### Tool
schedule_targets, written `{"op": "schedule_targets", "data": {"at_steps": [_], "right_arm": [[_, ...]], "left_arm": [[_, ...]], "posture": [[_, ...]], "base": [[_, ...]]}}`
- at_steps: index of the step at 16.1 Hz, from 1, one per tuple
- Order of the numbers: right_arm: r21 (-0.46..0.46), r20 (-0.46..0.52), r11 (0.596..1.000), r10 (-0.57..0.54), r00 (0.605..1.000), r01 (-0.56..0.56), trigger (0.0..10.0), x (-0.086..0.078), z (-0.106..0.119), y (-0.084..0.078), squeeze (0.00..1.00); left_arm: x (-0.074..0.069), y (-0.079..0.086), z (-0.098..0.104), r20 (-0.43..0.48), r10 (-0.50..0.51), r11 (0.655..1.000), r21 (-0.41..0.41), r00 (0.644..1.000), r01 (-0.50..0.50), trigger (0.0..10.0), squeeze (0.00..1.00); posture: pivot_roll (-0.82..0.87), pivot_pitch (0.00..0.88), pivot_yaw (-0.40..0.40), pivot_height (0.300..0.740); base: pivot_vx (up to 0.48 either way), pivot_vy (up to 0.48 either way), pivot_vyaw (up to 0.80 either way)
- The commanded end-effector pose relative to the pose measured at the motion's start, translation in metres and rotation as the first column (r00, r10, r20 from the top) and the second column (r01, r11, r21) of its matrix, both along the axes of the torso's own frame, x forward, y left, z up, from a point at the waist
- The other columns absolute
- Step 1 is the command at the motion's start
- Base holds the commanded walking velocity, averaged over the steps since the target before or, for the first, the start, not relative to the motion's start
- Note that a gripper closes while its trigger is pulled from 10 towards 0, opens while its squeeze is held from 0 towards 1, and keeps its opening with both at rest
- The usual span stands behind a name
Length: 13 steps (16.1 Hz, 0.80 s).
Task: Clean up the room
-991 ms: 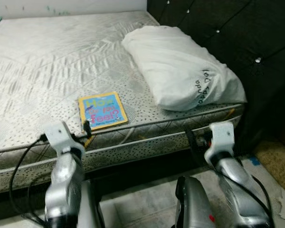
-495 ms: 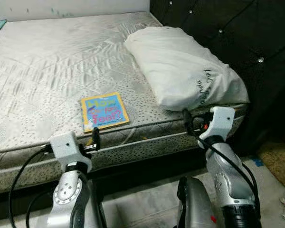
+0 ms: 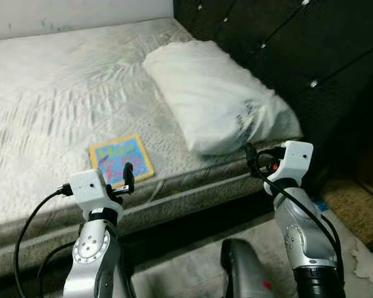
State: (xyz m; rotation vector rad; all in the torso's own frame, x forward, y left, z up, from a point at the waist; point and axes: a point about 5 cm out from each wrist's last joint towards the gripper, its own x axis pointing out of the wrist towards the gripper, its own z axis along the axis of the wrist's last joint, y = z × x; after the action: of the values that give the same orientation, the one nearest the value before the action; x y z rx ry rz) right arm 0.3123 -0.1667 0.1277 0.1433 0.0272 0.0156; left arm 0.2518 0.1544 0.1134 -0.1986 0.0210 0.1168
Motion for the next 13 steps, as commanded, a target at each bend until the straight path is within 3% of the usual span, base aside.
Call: {"op": "schedule_targets", "data": {"at_steps": [1,6,13], "right_arm": [[0.012,0.019,1.000,-0.009,1.000,0.009,10.0,0.0037,0.0052,-0.0011,0.00],[0.018,0.035,1.000,-0.001,0.999,0.001,10.0,0.0057,0.0079,0.0004,0.00],[0.017,0.047,1.000,-0.005,0.999,0.004,10.0,0.0059,0.0092,-0.0009,0.00]], "left_arm": [[0.0009,-0.0024,0.0003,0.005,-0.005,1.000,0.011,1.000,0.005,10.0,0.00],[0.0047,-0.0062,0.0056,0.037,-0.017,0.999,0.040,0.999,0.015,10.0,0.00],[0.0088,-0.0123,0.0070,0.055,-0.027,0.998,0.052,0.998,0.025,10.0,0.00]], "posture": [[-0.05,0.000,0.020,0.592],[-0.05,0.000,0.018,0.648],[-0.06,0.000,0.023,0.726]], "base": [[0.000,0.000,-0.41],[0.000,0.000,-0.41],[0.000,0.000,0.00]]}}
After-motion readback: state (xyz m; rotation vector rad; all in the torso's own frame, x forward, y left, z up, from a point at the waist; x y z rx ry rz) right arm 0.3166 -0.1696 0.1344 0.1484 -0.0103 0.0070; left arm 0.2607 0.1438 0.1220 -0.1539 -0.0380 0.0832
